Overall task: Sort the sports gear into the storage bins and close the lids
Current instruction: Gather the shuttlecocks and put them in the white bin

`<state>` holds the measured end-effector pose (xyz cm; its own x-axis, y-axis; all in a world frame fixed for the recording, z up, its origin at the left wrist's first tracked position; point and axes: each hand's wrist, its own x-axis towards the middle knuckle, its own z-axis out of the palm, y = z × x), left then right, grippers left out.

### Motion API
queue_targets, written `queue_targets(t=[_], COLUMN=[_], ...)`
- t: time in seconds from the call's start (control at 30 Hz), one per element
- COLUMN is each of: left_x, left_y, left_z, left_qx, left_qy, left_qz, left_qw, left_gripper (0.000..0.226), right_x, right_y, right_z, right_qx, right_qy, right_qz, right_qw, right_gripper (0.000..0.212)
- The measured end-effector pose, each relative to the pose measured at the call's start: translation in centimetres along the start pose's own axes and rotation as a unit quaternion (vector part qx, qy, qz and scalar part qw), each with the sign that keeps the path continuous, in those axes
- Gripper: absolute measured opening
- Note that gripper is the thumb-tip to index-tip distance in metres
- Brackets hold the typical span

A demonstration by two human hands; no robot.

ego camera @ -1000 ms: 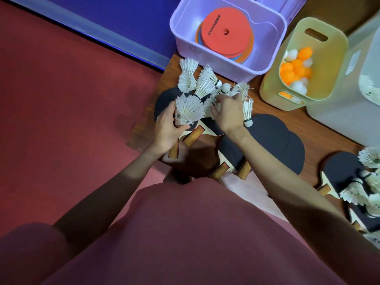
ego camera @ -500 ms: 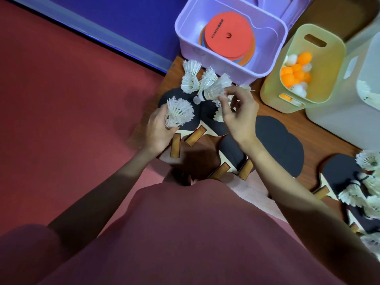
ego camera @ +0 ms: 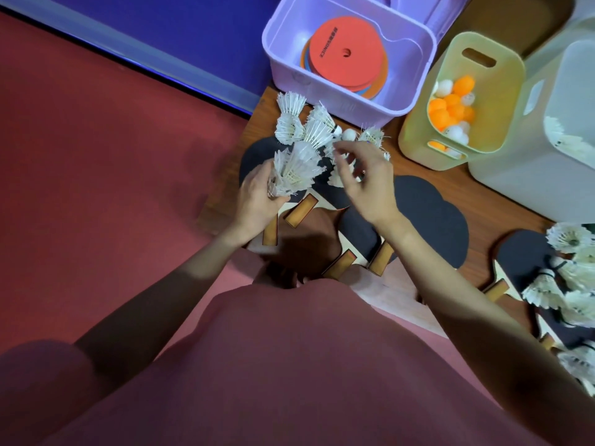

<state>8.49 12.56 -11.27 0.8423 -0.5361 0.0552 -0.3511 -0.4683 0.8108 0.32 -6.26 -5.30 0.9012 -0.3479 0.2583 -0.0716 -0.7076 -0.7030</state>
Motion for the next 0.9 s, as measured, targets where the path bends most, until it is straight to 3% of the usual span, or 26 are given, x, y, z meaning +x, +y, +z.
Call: queue_targets(t=[0.07,0.13,0.27,0.37,0.53,0.63,0.73,0.83,0.9], left_x=[-0.1,-0.1,0.0,0.3,0.9,1.6,2.6,3.5,4.1], left_y=[-0.1,-0.1,-0.2,0.1,0.8,1.5,2.5,3.9,5.1], left_z=[-0.1,-0.1,0.0,0.2,0.5,0.5,0.5,0.9,1.4], left_qx=[0.001,0.001,0.009,0.013,0.011,0.012,0.012,0.035,0.057], left_qy=[0.001,-0.002,-0.014,-0.020,-0.034,-0.049,-0.059,-0.072,-0.080], left_qz=[-0.005,-0.006,-0.021,-0.027,-0.025,-0.026,-0.014,0.008,0.029], left_qw=[1.000,1.000,1.000,0.999,0.999,0.998,0.998,0.997,0.995], left_gripper=[0.049,0.048,0.051,0.053,0.051,0.050,0.050,0.044,0.041], right_x=[0.4,0.9,1.6,1.9,1.9,1.2,-0.3,-2.3,-3.5], right_y=[2.1,4.0,5.1,5.0,4.8,4.4,3.8,3.1,2.7], right_z=[-0.4,-0.5,0.2,0.8,0.7,-0.4,-2.8,-5.7,-7.6], right_qx=[-0.056,-0.121,-0.236,-0.295,-0.343,-0.316,-0.260,-0.163,-0.096], right_qy=[-0.022,-0.105,-0.278,-0.328,-0.339,-0.293,-0.210,-0.052,0.060], right_qz=[0.037,0.059,0.011,-0.024,-0.071,-0.100,-0.036,0.051,0.115], right_qw=[0.997,0.985,0.931,0.897,0.873,0.897,0.942,0.984,0.987], right_gripper=[0.025,0.036,0.049,0.038,0.015,0.006,0.010,0.012,0.018])
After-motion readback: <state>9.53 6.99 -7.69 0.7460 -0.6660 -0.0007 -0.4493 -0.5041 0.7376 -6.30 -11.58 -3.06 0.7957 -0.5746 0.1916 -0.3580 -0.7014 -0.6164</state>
